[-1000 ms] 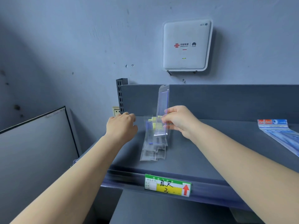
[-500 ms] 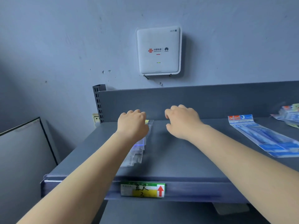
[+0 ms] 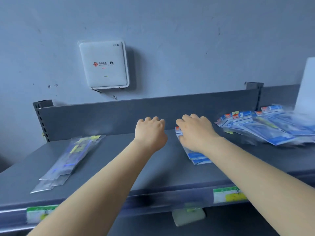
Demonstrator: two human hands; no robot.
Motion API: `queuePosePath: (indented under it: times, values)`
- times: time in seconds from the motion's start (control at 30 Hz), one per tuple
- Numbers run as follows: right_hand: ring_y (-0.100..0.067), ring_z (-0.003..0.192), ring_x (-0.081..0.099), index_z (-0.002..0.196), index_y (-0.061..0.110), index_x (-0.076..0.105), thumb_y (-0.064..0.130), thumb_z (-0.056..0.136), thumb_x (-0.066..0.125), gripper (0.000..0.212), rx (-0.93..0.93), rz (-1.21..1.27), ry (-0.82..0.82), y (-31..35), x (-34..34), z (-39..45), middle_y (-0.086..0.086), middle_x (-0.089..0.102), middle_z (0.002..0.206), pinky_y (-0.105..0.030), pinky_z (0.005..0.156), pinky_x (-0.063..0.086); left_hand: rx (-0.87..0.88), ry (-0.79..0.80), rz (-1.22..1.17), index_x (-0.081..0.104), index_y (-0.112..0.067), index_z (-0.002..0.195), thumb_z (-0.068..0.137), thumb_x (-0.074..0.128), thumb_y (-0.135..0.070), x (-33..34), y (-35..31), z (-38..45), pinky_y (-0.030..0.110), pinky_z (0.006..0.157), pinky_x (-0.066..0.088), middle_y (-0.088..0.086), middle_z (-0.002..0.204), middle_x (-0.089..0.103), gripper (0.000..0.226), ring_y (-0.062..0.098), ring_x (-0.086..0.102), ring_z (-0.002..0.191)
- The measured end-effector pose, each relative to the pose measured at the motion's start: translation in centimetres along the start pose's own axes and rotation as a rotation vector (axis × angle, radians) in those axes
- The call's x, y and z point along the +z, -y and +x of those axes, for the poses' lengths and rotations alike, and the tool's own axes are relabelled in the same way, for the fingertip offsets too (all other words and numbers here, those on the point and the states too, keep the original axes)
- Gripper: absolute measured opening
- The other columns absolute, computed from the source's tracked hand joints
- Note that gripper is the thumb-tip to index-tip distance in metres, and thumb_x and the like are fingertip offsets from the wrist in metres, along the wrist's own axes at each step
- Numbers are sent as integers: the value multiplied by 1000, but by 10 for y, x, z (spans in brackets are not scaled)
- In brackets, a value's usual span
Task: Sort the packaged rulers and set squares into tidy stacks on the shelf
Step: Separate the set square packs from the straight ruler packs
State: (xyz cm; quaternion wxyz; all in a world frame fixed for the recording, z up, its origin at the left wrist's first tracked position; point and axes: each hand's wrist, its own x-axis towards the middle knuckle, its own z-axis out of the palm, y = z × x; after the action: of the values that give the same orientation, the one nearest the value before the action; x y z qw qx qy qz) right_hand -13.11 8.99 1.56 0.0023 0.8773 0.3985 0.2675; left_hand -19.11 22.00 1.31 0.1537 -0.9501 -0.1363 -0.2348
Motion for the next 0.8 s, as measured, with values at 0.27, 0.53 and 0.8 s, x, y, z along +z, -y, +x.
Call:
queuePosePath:
  times: [0.27, 0.53, 0.8]
  values:
    - [-25, 118, 43, 122, 16, 45, 32, 93, 44, 33, 91, 22, 36, -139, 13, -54, -3, 47, 122, -36, 87, 37, 64, -8, -67, 50, -16, 117, 94, 43, -35, -7, -146, 41, 29, 80, 31, 0, 114, 55, 30, 23, 51, 109]
    - [-24, 120, 43, 122, 18, 47, 33, 92, 45, 34, 236, 123, 94, -256, 29, -94, -1, 48, 126, -35, 90, 38, 30, 127, -211, 52, -17, 122, 95, 38, -45, -2, -242, 75, 33, 92, 36, 0, 124, 55, 41, 22, 49, 117]
    - [-21, 117, 47, 118, 20, 50, 42, 92, 48, 35, 353, 251, 143, -311, 48, -109, 1, 50, 126, -34, 88, 41, -149, 316, -286, 50, -16, 117, 85, 38, -69, 9, -284, 94, 31, 79, 36, 1, 123, 58, 63, 23, 54, 113]
